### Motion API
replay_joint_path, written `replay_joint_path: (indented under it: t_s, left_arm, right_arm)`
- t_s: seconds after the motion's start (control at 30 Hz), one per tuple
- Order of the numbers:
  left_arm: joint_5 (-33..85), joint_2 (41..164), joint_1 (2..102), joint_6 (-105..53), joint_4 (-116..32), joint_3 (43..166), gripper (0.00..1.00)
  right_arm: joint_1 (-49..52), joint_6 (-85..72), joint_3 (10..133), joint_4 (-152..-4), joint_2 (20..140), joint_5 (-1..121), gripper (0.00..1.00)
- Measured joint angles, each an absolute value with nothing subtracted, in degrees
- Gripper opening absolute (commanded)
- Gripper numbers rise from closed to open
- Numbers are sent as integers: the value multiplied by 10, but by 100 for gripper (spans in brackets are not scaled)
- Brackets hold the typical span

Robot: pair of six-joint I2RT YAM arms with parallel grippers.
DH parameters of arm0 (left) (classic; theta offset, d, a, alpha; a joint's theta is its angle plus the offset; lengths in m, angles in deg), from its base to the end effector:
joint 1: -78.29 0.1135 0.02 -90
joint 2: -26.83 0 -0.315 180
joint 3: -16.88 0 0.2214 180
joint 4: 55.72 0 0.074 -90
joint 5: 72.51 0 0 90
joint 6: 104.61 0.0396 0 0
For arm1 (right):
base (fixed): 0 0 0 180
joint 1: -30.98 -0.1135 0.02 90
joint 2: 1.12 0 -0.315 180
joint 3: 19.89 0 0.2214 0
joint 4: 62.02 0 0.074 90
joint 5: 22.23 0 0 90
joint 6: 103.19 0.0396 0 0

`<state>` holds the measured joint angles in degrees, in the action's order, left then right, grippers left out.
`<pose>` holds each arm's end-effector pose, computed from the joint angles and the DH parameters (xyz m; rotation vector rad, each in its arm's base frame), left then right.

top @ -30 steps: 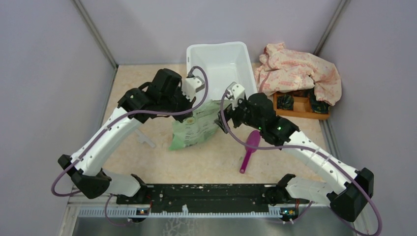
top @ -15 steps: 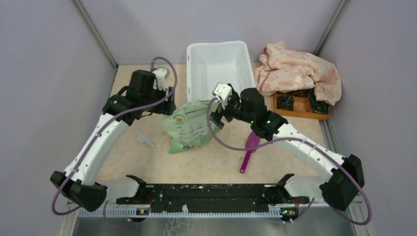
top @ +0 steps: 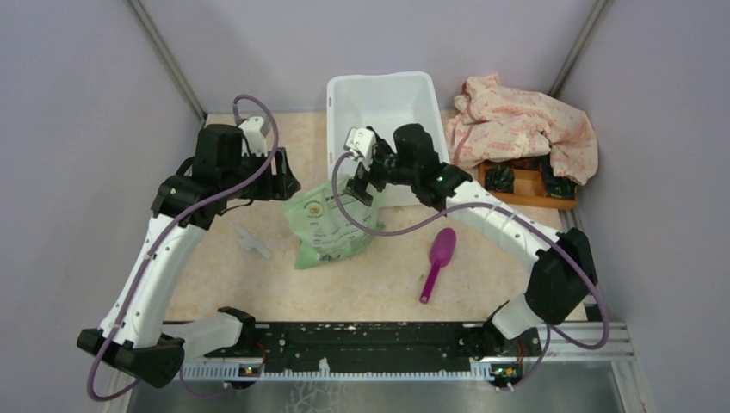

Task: Fill the litter box with clean litter
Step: Open the cat litter bag at the center of the board.

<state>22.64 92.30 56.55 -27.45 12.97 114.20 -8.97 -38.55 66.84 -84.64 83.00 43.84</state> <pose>0.1548 -0.0656 0.4489 0.2245 2.2339 -0.4302 0.2292 0.2129 0.3992 -1.2686 1.4545 0.5710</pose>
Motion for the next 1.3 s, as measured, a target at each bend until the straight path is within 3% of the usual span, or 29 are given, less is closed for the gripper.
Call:
replay_joint_path:
  t_s: [0.3, 0.63, 0.73, 0.9, 0.97, 1.0, 1.3]
  left_arm:
    - [215, 883, 576, -289, 156, 1144, 73]
    - [210, 882, 585, -289, 164, 1146, 70]
    - [215, 884, 586, -289, 163, 1146, 69]
    - [224, 891, 588, -289, 161, 1146, 68]
    - [227, 893, 588, -289, 161, 1146, 68]
    - [229, 893, 588, -289, 161, 1145, 68]
    - [230, 893, 595, -283, 160, 1143, 68]
  right_arm:
    - [-83, -424, 801, -935, 927, 343, 98]
    - [-83, -432, 841, -1002, 984, 301, 90]
    - [-83, -431, 846, -1010, 987, 300, 77]
    - [-85, -416, 852, -1016, 988, 299, 39]
    - [-89, -400, 855, -1018, 988, 299, 20]
    - [-91, -393, 855, -1018, 988, 300, 2]
    - [-130, -325, 853, -1011, 978, 388, 0]
